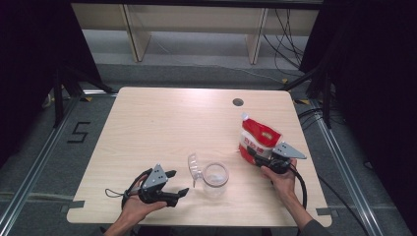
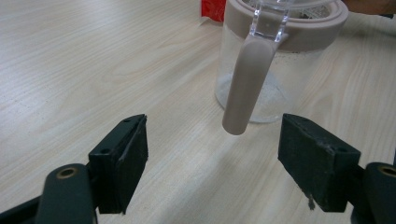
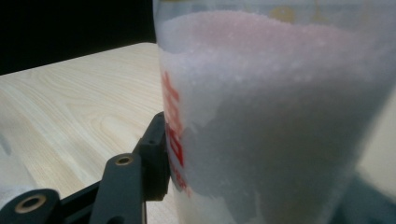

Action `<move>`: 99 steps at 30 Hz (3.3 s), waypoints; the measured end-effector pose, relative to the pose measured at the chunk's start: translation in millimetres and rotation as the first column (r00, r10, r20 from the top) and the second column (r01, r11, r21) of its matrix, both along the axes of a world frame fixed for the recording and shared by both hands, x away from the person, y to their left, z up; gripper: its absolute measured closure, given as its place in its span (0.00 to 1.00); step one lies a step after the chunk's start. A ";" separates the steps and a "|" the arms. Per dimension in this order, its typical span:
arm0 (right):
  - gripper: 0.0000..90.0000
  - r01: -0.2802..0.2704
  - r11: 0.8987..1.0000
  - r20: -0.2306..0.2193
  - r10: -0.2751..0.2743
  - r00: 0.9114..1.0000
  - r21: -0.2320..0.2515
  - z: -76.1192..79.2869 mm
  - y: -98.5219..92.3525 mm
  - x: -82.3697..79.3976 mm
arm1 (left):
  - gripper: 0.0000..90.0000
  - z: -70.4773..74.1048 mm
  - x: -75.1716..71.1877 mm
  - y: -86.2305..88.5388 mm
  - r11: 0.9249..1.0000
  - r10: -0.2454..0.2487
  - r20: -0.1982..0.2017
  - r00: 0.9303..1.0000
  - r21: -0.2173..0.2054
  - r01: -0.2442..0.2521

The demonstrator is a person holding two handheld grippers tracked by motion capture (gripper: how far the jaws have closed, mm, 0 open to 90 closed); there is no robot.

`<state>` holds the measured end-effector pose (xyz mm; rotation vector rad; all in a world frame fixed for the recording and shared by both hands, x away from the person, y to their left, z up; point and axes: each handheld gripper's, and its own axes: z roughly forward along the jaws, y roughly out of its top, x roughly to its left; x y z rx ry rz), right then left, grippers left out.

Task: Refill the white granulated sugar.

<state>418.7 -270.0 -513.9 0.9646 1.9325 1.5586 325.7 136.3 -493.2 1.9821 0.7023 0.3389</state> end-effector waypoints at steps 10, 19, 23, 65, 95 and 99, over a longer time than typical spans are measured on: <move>0.56 0.001 1.000 0.001 -0.001 1.000 0.011 -0.3 0.7 -0.5 | 0.27 0.5 -0.5 0.4 1.000 0.003 0.003 1.000 0.005 -0.003; 0.52 0.002 0.999 0.028 -0.003 1.000 0.042 -2.2 -0.3 2.6 | 0.27 -0.2 -1.0 -0.6 1.000 0.002 -0.004 1.000 -0.001 -0.002; 0.54 -0.003 0.999 0.046 0.001 0.999 0.035 -2.9 -1.1 4.2 | 0.27 -0.2 -1.0 -0.6 1.000 0.001 -0.005 1.000 0.000 -0.001; 0.59 -0.011 0.999 0.090 0.015 0.996 -0.050 35.4 1.9 -35.4 | 0.28 2.1 -0.5 4.2 1.000 0.008 0.006 1.000 -0.007 -0.008; 0.60 -0.010 0.895 0.274 0.147 0.950 -0.445 53.3 22.3 -105.9 | 0.27 0.8 -2.7 4.9 0.999 0.038 -0.011 0.999 -0.019 -0.038; 0.60 0.002 0.874 0.300 0.164 0.940 -0.485 54.3 23.5 -110.9 | 0.27 0.8 -2.9 4.6 0.999 0.039 -0.009 0.999 -0.017 -0.039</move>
